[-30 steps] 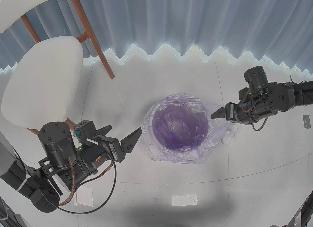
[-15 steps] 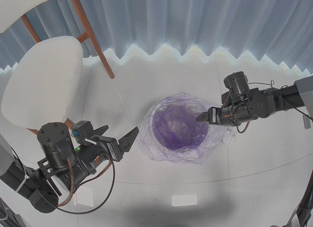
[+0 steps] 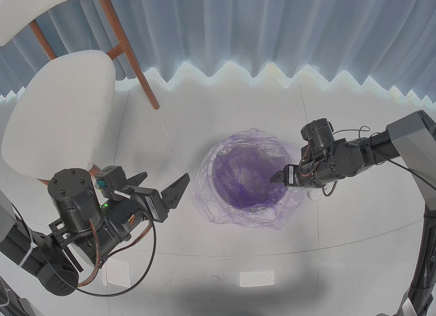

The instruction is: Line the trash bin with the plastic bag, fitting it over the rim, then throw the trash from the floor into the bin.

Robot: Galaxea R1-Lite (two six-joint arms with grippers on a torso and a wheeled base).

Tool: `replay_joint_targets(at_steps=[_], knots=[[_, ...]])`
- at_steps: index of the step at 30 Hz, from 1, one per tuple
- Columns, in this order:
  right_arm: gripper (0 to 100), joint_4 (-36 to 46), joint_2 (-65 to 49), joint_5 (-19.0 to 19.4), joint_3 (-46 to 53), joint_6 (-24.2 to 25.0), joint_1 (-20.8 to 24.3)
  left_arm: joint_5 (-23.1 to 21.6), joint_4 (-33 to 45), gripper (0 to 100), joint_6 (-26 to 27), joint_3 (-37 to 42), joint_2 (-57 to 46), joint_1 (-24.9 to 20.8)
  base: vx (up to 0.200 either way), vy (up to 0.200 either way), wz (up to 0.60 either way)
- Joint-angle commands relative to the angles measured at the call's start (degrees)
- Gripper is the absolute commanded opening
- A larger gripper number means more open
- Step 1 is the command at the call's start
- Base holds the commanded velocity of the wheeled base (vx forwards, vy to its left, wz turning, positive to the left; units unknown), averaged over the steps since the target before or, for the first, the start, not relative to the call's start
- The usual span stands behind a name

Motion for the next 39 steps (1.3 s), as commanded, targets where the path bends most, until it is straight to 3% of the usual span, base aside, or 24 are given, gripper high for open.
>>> replay_joint_targets(at_steps=[1,7,11,12,20,24,29,31,32,34,39], knots=[[100,-0.65,3.02,-0.07,-0.76,0.17,0.57,0.12,-0.01,100,-0.03,0.17,-0.71,0.2,0.0,0.0,0.0],[100,-0.74,7.24,-0.24,-4.8,0.96,0.65,0.12,-0.01,100,-0.03,0.17,-0.88,0.2,0.0,0.0,0.0],[100,-1.17,9.7,-2.44,-7.09,2.19,0.65,0.3,-0.01,100,-0.03,0.26,-0.97,0.2,0.0,0.0,0.0],[0,-1.79,9.79,-2.79,-7.26,2.36,0.57,0.47,-0.01,100,-0.03,0.17,-1.06,0.2,0.0,0.0,0.0],[0,-3.37,8.82,-2.88,-6.21,2.36,0.65,0.74,-0.01,100,-0.03,0.0,-1.5,0.2,0.0,0.0,0.0],[0,-2.76,2.67,-2.53,-3.66,1.57,0.04,0.47,-0.01,100,-0.03,-0.35,-2.46,0.2,0.0,0.0,0.0],[0,-0.82,-5.15,2.48,0.82,-2.03,-0.31,-1.99,2.8,100,2.78,-1.58,-3.26,-0.24,0.0,0.0,0.0],[0,1.73,-9.99,3.63,3.37,-3.44,-0.31,-7.09,5.7,100,7.44,-5.36,-3.61,0.46,0.0,0.0,0.0],[0,1.73,-9.99,3.63,3.37,-3.44,-0.31,-7.09,5.7,100,7.44,-5.36,-3.61,0.46,0.0,0.0,0.0],[0,3.31,-14.47,6.35,4.86,-3.88,0.13,-13.94,13.35,100,13.33,-10.81,-3.69,1.6,0.0,0.0,0.0],[0,5.59,-19.13,7.76,5.57,-3.96,1.01,-23.17,26.44,100,22.82,-20.39,-3.08,4.5,0.0,0.0,0.0]])
